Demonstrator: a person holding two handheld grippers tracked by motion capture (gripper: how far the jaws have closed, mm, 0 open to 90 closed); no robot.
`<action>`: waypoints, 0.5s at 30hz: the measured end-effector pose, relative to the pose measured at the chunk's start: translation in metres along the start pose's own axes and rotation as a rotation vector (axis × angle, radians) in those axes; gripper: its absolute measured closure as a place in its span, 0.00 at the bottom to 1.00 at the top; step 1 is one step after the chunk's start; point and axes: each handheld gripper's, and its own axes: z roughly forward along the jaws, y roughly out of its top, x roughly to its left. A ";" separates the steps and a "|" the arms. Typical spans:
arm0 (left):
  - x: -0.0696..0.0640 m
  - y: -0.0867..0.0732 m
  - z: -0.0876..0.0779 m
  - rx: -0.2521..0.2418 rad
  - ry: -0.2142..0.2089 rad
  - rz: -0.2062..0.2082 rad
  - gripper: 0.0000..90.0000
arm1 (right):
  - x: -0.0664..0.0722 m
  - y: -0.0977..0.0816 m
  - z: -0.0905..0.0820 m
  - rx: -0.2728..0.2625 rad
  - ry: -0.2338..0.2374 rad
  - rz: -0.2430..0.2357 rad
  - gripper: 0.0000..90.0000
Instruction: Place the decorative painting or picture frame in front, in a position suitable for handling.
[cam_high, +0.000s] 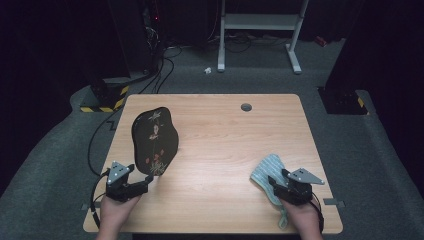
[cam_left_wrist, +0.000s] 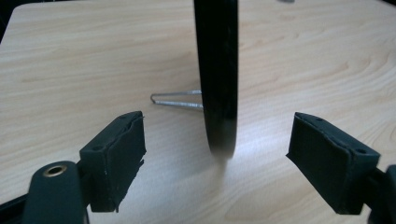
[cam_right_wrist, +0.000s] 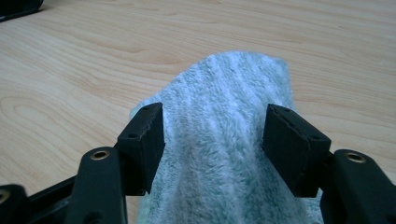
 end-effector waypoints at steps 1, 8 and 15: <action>0.000 0.003 0.000 -0.005 -0.001 0.005 0.21 | -0.001 0.000 -0.001 -0.003 0.000 0.011 0.43; 0.007 0.021 -0.001 -0.060 -0.008 0.014 0.21 | 0.002 0.001 -0.001 -0.011 0.004 0.009 0.43; 0.011 0.035 0.005 -0.066 -0.017 0.007 0.26 | 0.003 0.002 0.004 -0.004 0.010 0.020 0.43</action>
